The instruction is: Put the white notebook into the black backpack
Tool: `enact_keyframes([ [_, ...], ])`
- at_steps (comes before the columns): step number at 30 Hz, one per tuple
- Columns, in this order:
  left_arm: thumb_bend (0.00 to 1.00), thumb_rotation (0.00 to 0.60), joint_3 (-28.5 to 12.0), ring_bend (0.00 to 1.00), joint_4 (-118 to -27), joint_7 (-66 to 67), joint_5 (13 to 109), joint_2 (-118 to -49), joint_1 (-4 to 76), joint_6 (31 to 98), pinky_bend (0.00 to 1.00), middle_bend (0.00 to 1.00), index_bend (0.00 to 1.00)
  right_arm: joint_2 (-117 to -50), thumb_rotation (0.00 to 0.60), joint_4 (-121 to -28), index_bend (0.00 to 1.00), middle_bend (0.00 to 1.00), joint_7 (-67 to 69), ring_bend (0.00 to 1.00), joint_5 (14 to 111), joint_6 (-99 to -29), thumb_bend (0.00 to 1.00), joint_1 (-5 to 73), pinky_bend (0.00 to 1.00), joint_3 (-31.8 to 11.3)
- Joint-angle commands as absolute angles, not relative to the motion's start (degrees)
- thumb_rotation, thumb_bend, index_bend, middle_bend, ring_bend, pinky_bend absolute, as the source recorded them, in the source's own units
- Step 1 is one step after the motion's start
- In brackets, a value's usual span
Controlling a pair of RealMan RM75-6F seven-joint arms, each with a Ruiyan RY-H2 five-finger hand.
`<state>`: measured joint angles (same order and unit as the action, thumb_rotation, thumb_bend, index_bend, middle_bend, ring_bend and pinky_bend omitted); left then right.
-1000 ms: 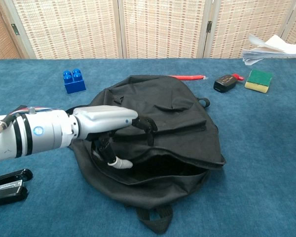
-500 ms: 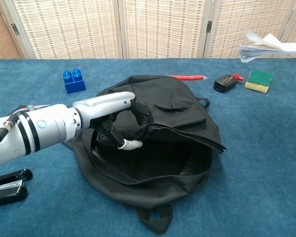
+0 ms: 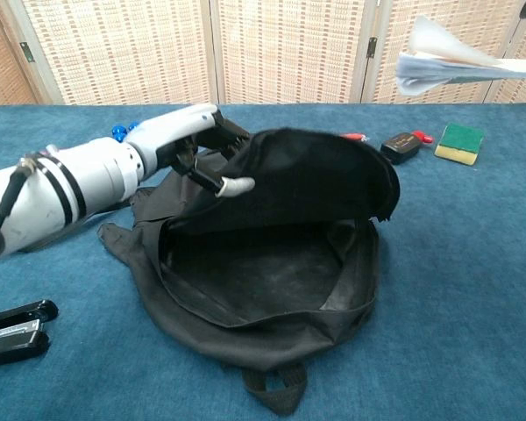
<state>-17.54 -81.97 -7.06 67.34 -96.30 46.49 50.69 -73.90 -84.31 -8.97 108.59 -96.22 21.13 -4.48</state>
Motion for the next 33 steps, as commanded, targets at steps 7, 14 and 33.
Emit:
enact_keyframes([
  [7, 0.53, 0.600, -25.5, 0.42, -81.5, -3.3, 50.3, -93.1, 51.7, 45.1, 0.06, 0.44, 0.65, -73.4, 0.600, -88.1, 0.71, 0.39, -5.2, 0.26, 117.3, -100.3, 0.49, 21.0, 0.12, -1.4],
  [14, 0.53, 0.600, -27.4, 0.42, -78.0, 2.3, 39.5, -92.8, 57.3, 43.3, 0.06, 0.44, 0.64, -74.2, 0.600, -89.6, 0.71, 0.39, -4.2, 0.27, 121.3, -97.0, 0.49, 22.5, 0.13, 0.7],
  [33, 0.53, 0.600, -27.5, 0.41, -75.6, 6.9, 23.5, -90.7, 63.8, 41.7, 0.06, 0.44, 0.63, -88.2, 0.600, -78.4, 0.71, 0.40, -0.3, 0.27, 118.7, -80.4, 0.50, 32.4, 0.18, -0.2],
])
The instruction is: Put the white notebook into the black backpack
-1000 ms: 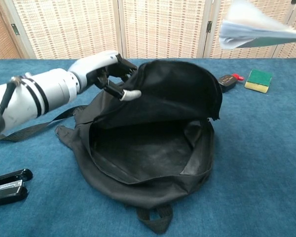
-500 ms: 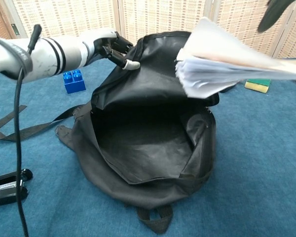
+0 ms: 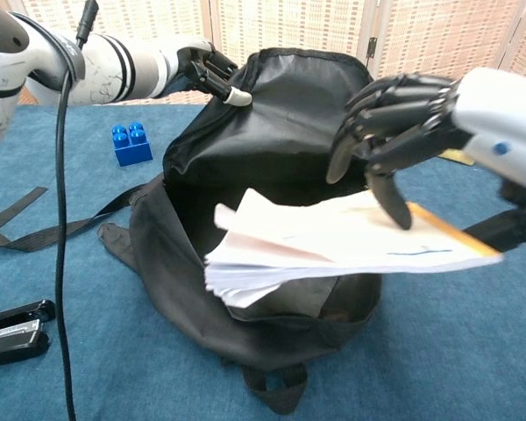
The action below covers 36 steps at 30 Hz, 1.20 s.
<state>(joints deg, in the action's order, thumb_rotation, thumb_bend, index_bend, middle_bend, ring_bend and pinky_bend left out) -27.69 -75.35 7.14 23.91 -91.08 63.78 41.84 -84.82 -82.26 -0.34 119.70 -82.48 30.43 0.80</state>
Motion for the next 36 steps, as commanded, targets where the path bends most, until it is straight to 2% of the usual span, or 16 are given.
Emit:
enact_keyframes([
  [1, 0.53, 0.600, -27.4, 0.41, -75.7, 6.9, 23.4, -90.6, 63.8, 41.6, 0.06, 0.44, 0.63, -89.2, 0.600, -77.1, 0.71, 0.40, -0.1, 0.27, 118.3, -80.2, 0.50, 32.8, 0.19, -0.5],
  [23, 0.53, 0.600, -25.7, 0.39, -77.4, 4.5, 22.2, -88.6, 63.7, 41.1, 0.05, 0.44, 0.63, -110.6, 0.600, -42.1, 0.72, 0.43, 7.2, 0.30, 111.8, -78.7, 0.50, 42.2, 0.22, -2.3],
  [29, 0.53, 0.600, -25.4, 0.39, -78.0, 3.8, 22.7, -88.1, 63.4, 41.0, 0.05, 0.44, 0.63, -115.0, 0.600, -33.7, 0.73, 0.43, 5.5, 0.30, 110.1, -78.1, 0.50, 44.6, 0.14, -2.7],
  [36, 0.53, 0.600, -24.9, 0.38, -78.5, 3.0, 23.1, -87.6, 63.2, 40.8, 0.05, 0.43, 0.62, -118.7, 0.600, -27.1, 0.73, 0.40, 3.0, 0.28, 108.0, -77.0, 0.50, 47.0, 0.10, -2.6],
])
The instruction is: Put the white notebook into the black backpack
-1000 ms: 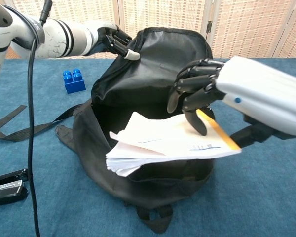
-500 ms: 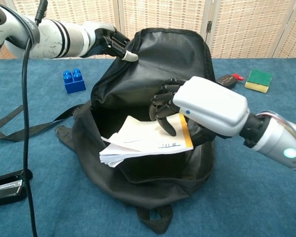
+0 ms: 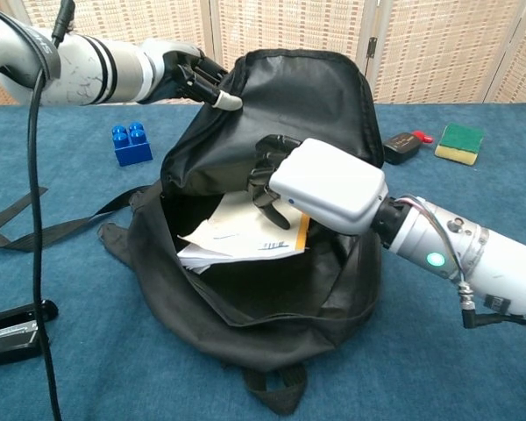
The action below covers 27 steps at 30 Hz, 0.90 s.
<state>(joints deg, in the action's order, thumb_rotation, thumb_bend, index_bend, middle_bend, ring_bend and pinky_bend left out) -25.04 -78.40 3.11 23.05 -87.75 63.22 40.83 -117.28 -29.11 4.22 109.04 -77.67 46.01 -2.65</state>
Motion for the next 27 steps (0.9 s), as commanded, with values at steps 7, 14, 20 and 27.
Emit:
enact_keyframes([
  [7, 0.53, 0.600, -24.6, 0.38, -78.5, 2.2, 23.4, -87.2, 63.0, 40.3, 0.05, 0.43, 0.62, -119.6, 0.600, -26.0, 0.54, 0.30, 0.2, 0.21, 105.9, -76.7, 0.50, 46.6, 0.01, -1.8],
  [14, 0.53, 0.600, -24.3, 0.38, -78.3, 1.5, 23.6, -87.0, 62.9, 39.9, 0.05, 0.42, 0.62, -117.9, 0.600, -30.3, 0.03, 0.09, -5.1, 0.09, 103.6, -75.9, 0.46, 44.9, 0.00, -1.4],
  [20, 0.52, 0.600, -24.0, 0.38, -78.3, 1.3, 23.6, -86.9, 63.0, 40.1, 0.05, 0.42, 0.61, -115.0, 0.600, -37.4, 0.00, 0.02, -9.4, 0.04, 101.7, -75.1, 0.27, 43.6, 0.00, -1.5],
  [27, 0.53, 0.600, -23.9, 0.38, -78.0, 1.2, 23.0, -86.9, 63.4, 40.1, 0.05, 0.42, 0.60, -111.0, 0.600, -45.8, 0.00, 0.00, -13.5, 0.02, 100.1, -73.5, 0.18, 42.4, 0.00, -1.2],
])
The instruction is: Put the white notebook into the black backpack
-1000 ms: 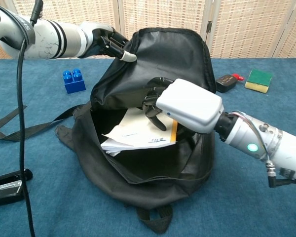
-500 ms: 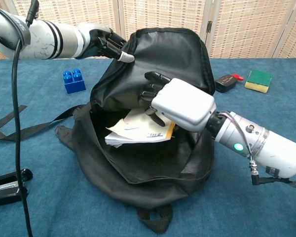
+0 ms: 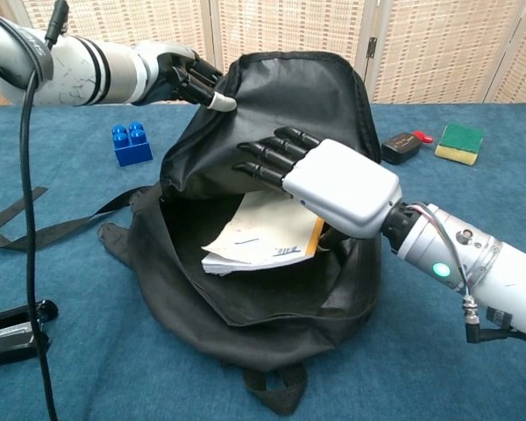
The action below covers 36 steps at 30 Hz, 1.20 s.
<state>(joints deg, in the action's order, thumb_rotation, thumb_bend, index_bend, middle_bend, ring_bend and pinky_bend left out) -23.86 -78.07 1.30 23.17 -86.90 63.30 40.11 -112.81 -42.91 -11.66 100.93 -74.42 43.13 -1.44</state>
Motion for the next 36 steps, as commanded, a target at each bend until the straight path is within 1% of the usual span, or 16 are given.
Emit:
enact_keyframes([
  [1, 0.53, 0.600, -23.9, 0.38, -77.9, 1.2, 22.8, -86.9, 63.4, 40.0, 0.05, 0.42, 0.60, -110.4, 0.600, -47.1, 0.00, 0.00, -13.9, 0.02, 99.8, -73.2, 0.17, 42.1, 0.00, -1.0],
  [3, 0.52, 0.600, -23.9, 0.38, -77.8, 1.0, 22.6, -86.9, 63.5, 39.8, 0.05, 0.42, 0.60, -109.4, 0.600, -49.6, 0.00, 0.00, -14.5, 0.01, 99.5, -72.9, 0.15, 41.6, 0.00, -0.7],
  [8, 0.52, 0.600, -23.8, 0.38, -77.7, 1.0, 22.6, -86.8, 63.6, 39.7, 0.05, 0.42, 0.60, -106.1, 0.600, -56.0, 0.00, 0.01, -15.6, 0.04, 99.7, -73.3, 0.15, 40.3, 0.00, 0.4],
  [12, 0.53, 0.600, -23.4, 0.38, -78.1, 1.1, 23.0, -86.8, 63.6, 39.8, 0.05, 0.42, 0.59, -102.6, 0.600, -61.8, 0.00, 0.05, -15.8, 0.08, 99.7, -74.1, 0.15, 39.0, 0.05, 1.3],
  [14, 0.53, 0.600, -23.2, 0.38, -78.7, 1.0, 23.7, -86.6, 63.4, 39.9, 0.05, 0.42, 0.59, -99.9, 0.600, -65.9, 0.00, 0.06, -15.9, 0.08, 99.5, -73.8, 0.15, 38.1, 0.07, 2.0],
  [18, 0.52, 0.600, -22.7, 0.37, -79.8, 0.8, 25.2, -86.2, 62.8, 40.0, 0.05, 0.42, 0.57, -95.0, 0.600, -72.0, 0.00, 0.05, -16.9, 0.08, 99.6, -73.8, 0.15, 36.9, 0.08, 3.1],
  [21, 0.53, 0.600, -22.1, 0.36, -81.2, 0.6, 27.1, -85.6, 62.0, 39.8, 0.05, 0.41, 0.54, -89.7, 0.600, -78.1, 0.00, 0.05, -17.6, 0.08, 100.5, -74.9, 0.15, 35.3, 0.08, 4.9],
  [24, 0.52, 0.600, -21.3, 0.32, -82.8, 0.3, 29.0, -84.3, 61.3, 38.3, 0.02, 0.37, 0.47, -84.9, 0.600, -82.7, 0.00, 0.06, -17.9, 0.09, 102.1, -77.0, 0.15, 33.5, 0.11, 6.8],
  [25, 0.52, 0.600, -21.1, 0.29, -83.7, 0.0, 29.9, -83.4, 60.9, 37.4, 0.00, 0.34, 0.41, -83.0, 0.600, -84.3, 0.00, 0.06, -18.6, 0.09, 102.7, -78.0, 0.15, 32.7, 0.11, 7.4],
  [27, 0.52, 0.600, -20.6, 0.24, -85.7, -0.6, 31.8, -81.8, 60.0, 35.8, 0.00, 0.28, 0.30, -79.9, 0.600, -86.8, 0.00, 0.06, -19.6, 0.10, 103.3, -79.7, 0.15, 31.2, 0.11, 8.2],
  [28, 0.51, 0.600, -20.5, 0.23, -86.7, -1.0, 32.8, -81.0, 59.6, 35.2, 0.00, 0.26, 0.26, -78.8, 0.600, -87.7, 0.00, 0.07, -19.5, 0.10, 103.4, -80.3, 0.15, 30.5, 0.11, 8.4],
  [29, 0.50, 0.600, -20.3, 0.20, -88.0, -1.6, 34.3, -80.0, 58.9, 34.5, 0.00, 0.23, 0.20, -77.2, 0.600, -88.7, 0.00, 0.07, -19.4, 0.10, 103.3, -80.8, 0.15, 29.7, 0.11, 8.9],
  [31, 0.47, 0.600, -20.0, 0.17, -90.3, -2.3, 37.0, -78.1, 57.6, 33.8, 0.00, 0.19, 0.13, -75.3, 0.600, -89.7, 0.00, 0.07, -19.3, 0.10, 103.3, -81.7, 0.15, 28.6, 0.11, 9.3],
  [34, 0.45, 0.600, -19.5, 0.14, -94.1, -3.3, 42.6, -75.2, 54.8, 34.5, 0.00, 0.15, 0.09, -72.8, 0.600, -90.5, 0.00, 0.07, -18.9, 0.10, 103.3, -82.8, 0.15, 26.8, 0.11, 9.9],
  [36, 0.44, 0.600, -19.2, 0.12, -96.2, -4.1, 46.0, -73.5, 52.8, 35.6, 0.00, 0.14, 0.09, -71.7, 0.600, -90.8, 0.00, 0.07, -18.3, 0.10, 103.2, -83.5, 0.15, 25.8, 0.12, 10.0],
])
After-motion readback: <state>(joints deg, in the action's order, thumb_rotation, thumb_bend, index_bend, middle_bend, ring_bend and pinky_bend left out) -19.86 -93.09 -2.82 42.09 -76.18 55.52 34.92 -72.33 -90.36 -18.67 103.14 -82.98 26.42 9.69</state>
